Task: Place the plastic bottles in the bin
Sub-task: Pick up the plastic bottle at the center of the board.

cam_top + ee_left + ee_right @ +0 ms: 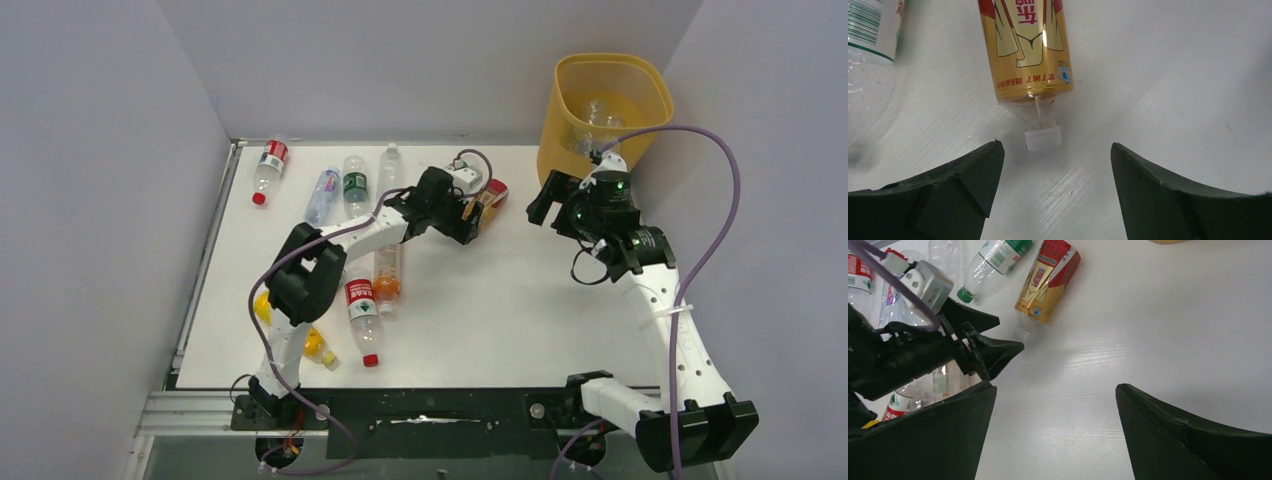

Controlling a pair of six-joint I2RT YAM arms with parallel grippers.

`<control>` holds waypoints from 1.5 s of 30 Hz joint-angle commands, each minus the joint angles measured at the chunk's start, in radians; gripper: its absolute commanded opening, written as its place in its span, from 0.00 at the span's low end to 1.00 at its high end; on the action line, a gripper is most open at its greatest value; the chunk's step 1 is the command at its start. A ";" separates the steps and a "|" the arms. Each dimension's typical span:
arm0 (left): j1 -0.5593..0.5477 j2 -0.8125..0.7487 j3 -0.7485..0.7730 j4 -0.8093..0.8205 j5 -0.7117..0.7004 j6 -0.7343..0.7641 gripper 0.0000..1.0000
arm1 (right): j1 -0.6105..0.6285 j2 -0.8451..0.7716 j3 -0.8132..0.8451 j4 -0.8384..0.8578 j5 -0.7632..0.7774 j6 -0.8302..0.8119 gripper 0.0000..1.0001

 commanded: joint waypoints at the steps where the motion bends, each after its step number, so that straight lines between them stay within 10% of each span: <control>1: -0.005 0.064 0.085 -0.006 -0.052 0.013 0.77 | 0.008 -0.027 0.006 0.014 0.025 -0.013 0.95; 33: -0.013 0.222 0.206 -0.013 -0.095 0.021 0.28 | 0.007 0.017 -0.023 0.047 0.014 -0.043 0.95; 45: -0.015 -0.005 -0.008 0.029 -0.081 0.013 0.17 | 0.006 0.023 -0.009 0.058 0.005 -0.035 0.95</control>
